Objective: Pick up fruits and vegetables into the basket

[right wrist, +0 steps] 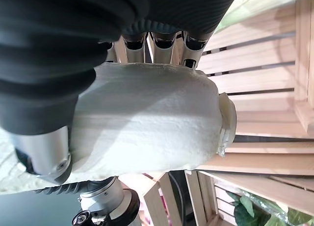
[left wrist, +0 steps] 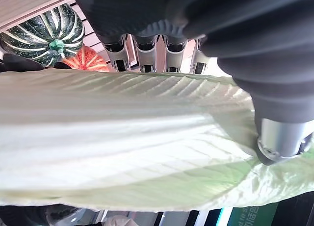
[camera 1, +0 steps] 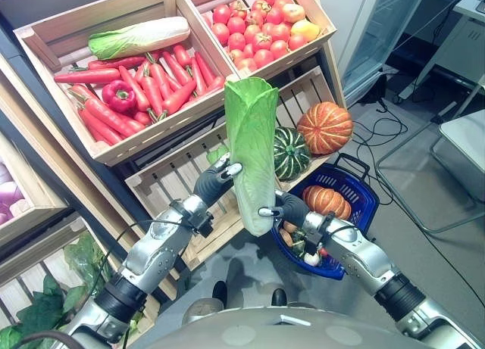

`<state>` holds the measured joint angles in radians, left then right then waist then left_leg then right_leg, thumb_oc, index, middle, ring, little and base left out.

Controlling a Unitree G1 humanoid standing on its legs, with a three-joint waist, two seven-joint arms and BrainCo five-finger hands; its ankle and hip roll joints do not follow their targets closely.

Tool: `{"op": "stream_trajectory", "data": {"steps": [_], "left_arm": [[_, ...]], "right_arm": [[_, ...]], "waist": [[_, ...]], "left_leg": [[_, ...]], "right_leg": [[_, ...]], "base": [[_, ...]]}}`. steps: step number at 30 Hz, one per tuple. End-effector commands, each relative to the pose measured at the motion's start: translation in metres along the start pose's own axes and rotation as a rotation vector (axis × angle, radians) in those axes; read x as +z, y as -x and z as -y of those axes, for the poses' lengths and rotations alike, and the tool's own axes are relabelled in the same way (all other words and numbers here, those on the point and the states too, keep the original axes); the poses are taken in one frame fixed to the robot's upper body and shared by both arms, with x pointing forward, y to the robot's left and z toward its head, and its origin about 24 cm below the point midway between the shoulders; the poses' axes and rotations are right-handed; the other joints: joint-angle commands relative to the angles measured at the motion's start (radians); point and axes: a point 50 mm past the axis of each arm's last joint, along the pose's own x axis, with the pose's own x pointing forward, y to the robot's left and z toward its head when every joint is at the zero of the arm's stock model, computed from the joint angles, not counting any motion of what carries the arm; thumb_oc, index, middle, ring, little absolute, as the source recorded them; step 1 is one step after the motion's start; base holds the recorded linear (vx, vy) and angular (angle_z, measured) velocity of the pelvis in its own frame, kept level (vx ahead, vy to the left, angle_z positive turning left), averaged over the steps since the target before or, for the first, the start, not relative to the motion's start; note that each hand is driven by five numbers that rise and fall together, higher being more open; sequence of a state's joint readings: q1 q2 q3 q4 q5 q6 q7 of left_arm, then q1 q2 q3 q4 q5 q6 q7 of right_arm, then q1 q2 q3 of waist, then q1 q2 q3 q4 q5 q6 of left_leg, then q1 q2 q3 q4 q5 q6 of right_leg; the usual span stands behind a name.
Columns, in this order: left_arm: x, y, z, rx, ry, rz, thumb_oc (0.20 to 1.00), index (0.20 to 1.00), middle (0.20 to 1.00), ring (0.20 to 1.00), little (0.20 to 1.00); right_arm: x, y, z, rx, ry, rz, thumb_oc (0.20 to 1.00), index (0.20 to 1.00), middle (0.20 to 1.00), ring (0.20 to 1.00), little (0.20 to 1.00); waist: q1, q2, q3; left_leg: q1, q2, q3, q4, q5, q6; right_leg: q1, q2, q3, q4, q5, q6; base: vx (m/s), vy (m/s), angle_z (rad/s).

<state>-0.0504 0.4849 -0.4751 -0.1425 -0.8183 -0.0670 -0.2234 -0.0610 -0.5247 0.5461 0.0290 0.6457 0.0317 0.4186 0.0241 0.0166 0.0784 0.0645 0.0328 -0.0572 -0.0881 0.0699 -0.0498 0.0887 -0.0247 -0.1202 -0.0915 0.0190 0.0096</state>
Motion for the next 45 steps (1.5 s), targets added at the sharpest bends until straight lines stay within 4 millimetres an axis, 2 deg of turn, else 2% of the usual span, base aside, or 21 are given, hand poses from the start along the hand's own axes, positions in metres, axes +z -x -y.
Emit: {"op": "stream_trajectory", "data": {"steps": [1,5,6,7,8,13,15,18,20,22,26,28,34,37,38,41,45], "left_arm": [[0.018,-0.011,0.022,-0.15,-0.015,0.116,0.2,0.2,0.2,0.2,0.2],[0.02,-0.008,0.014,-0.039,-0.08,0.149,0.2,0.2,0.2,0.2,0.2],[0.021,-0.007,0.013,-0.03,-0.088,0.152,0.235,0.235,0.235,0.235,0.235],[0.024,-0.004,0.008,0.03,-0.145,0.174,0.558,0.558,0.558,0.558,0.558],[0.028,0.0,0.002,0.097,-0.233,0.201,1.0,1.0,1.0,1.0,1.0],[0.043,0.01,-0.015,0.271,-0.452,0.266,1.0,1.0,1.0,1.0,1.0],[0.054,0.02,-0.031,0.416,-0.597,0.295,1.0,1.0,1.0,1.0,1.0],[0.063,0.032,-0.043,0.54,-0.688,0.328,1.0,1.0,1.0,1.0,1.0],[0.069,0.036,-0.049,0.608,-0.731,0.353,1.0,1.0,1.0,1.0,1.0],[0.079,0.04,-0.054,0.702,-0.802,0.409,1.0,1.0,1.0,1.0,1.0],[0.091,0.037,-0.057,0.814,-0.854,0.489,1.0,1.0,1.0,1.0,1.0],[0.097,0.029,-0.055,0.855,-0.877,0.547,1.0,1.0,1.0,1.0,1.0],[0.108,0.005,-0.045,0.84,-0.911,0.619,1.0,1.0,1.0,1.0,1.0],[0.117,-0.013,-0.039,0.824,-0.926,0.663,1.0,1.0,1.0,1.0,1.0],[0.121,-0.021,-0.036,0.815,-0.931,0.679,1.0,1.0,1.0,1.0,1.0],[0.128,-0.038,-0.03,0.789,-0.954,0.69,1.0,1.0,1.0,1.0,1.0],[0.133,-0.051,-0.028,0.767,-0.985,0.686,1.0,1.0,1.0,1.0,1.0]], "right_arm": [[0.012,-0.009,-0.009,0.03,-0.119,0.127,0.2,0.2,0.2,0.2,0.2],[0.009,-0.007,-0.005,-0.068,-0.234,0.193,0.2,0.2,0.2,0.2,0.2],[0.008,-0.007,-0.004,-0.072,-0.239,0.193,0.2,0.2,0.2,0.2,0.2],[0.007,-0.006,0.0,-0.13,-0.275,0.218,0.2,0.2,0.2,0.2,0.2],[0.007,-0.003,0.005,-0.19,-0.302,0.248,0.2,0.2,0.2,0.2,0.2],[0.007,0.003,0.019,-0.35,-0.343,0.313,0.2,0.2,0.2,0.2,0.2],[0.004,0.013,0.031,-0.486,-0.368,0.353,0.2,0.2,0.2,0.2,0.2],[0.003,0.023,0.041,-0.612,-0.373,0.402,0.2,0.2,0.2,0.2,0.2],[0.005,0.027,0.049,-0.688,-0.385,0.434,0.2,0.2,0.2,0.2,0.2],[0.012,0.033,0.06,-0.777,-0.383,0.504,0.2,0.2,0.2,0.2,0.2],[0.027,0.037,0.072,-0.886,-0.384,0.614,0.2,0.2,0.2,0.2,0.2],[0.036,0.039,0.081,-0.979,-0.4,0.684,0.2,0.2,0.2,0.2,0.2],[0.051,0.04,0.097,-1.129,-0.414,0.739,0.2,0.2,0.2,0.2,0.2],[0.066,0.039,0.116,-1.193,-0.382,0.724,0.2,0.2,0.2,0.2,0.2],[0.077,0.037,0.123,-1.206,-0.378,0.732,0.2,0.2,0.2,0.2,0.2],[0.102,0.033,0.139,-1.242,-0.374,0.746,0.2,0.2,0.2,0.2,0.2],[0.124,0.036,0.153,-1.285,-0.345,0.75,0.2,0.2,0.2,0.2,0.2]], "waist": [[0.003,-0.041,-0.053],[0.0,-0.038,-0.048],[0.0,-0.038,-0.047],[-0.001,-0.037,-0.043],[-0.001,-0.036,-0.039],[-0.005,-0.034,-0.019],[-0.007,-0.032,-0.003],[-0.007,-0.026,0.022],[-0.006,-0.021,0.051],[-0.007,-0.014,0.109],[-0.011,-0.012,0.192],[-0.01,-0.009,0.253],[-0.011,-0.006,0.361],[-0.01,-0.001,0.41],[-0.01,0.0,0.427],[-0.005,0.001,0.442],[0.004,0.01,0.442]], "left_leg": [[-0.027,-0.056,0.015,0.001,-0.039,0.081],[-0.028,-0.056,0.021,0.001,-0.038,0.082],[-0.028,-0.056,0.022,0.001,-0.038,0.082],[-0.028,-0.057,0.023,0.001,-0.039,0.083],[-0.031,-0.057,0.023,0.001,-0.038,0.082],[-0.037,-0.058,0.028,0.001,-0.037,0.084],[-0.043,-0.06,0.029,0.001,-0.038,0.085],[-0.054,-0.061,0.035,0.001,-0.034,0.085],[-0.074,-0.062,0.039,0.012,-0.028,0.084],[-0.112,-0.066,0.037,0.043,-0.03,0.086],[-0.18,-0.076,0.05,0.121,-0.044,0.079],[-0.236,-0.081,0.053,0.189,-0.052,0.073],[-0.393,-0.093,0.057,0.356,-0.083,0.064],[-0.481,-0.099,0.062,0.432,-0.097,0.055],[-0.531,-0.097,0.07,0.476,-0.106,0.049],[-0.653,-0.092,0.08,0.574,-0.134,0.037],[-0.754,-0.09,0.092,0.673,-0.172,0.041]], "right_leg": [[-0.039,-0.042,0.03,0.004,0.044,0.068],[-0.041,-0.04,0.035,0.004,0.045,0.067],[-0.041,-0.039,0.036,0.004,0.044,0.067],[-0.041,-0.038,0.038,0.004,0.044,0.065],[-0.043,-0.037,0.038,0.004,0.043,0.063],[-0.05,-0.033,0.043,0.004,0.043,0.058],[-0.055,-0.03,0.041,0.004,0.041,0.052],[-0.074,-0.029,0.038,0.022,0.032,0.046],[-0.099,-0.028,0.036,0.053,0.023,0.041],[-0.141,-0.024,0.034,0.1,0.01,0.032],[-0.19,-0.026,0.033,0.138,0.004,0.022],[-0.236,-0.026,0.031,0.197,-0.008,0.012],[-0.372,-0.032,0.027,0.339,-0.033,0.001],[-0.463,-0.029,0.026,0.427,-0.049,0.0],[-0.51,-0.031,0.024,0.473,-0.059,-0.001],[-0.624,-0.035,0.019,0.57,-0.085,-0.003],[-0.729,-0.043,0.01,0.664,-0.11,-0.011]], "base": [[0.0,0.0,0.0],[0.01,0.002,-0.02],[0.03,0.004,-0.07],[0.02,0.003,-0.04],[0.02,0.004,-0.03],[-0.01,0.006,-0.07],[-0.05,0.005,-0.05],[-0.08,0.011,-0.02],[-0.17,0.014,-0.02],[-0.25,0.004,-0.02],[-0.22,-0.01,0.02],[-0.2,-0.018,0.0],[-0.19,-0.014,0.0],[-0.18,-0.004,0.06],[-0.15,-0.012,0.06],[-0.14,-0.035,0.04],[-0.08,-0.018,-0.01]]}}
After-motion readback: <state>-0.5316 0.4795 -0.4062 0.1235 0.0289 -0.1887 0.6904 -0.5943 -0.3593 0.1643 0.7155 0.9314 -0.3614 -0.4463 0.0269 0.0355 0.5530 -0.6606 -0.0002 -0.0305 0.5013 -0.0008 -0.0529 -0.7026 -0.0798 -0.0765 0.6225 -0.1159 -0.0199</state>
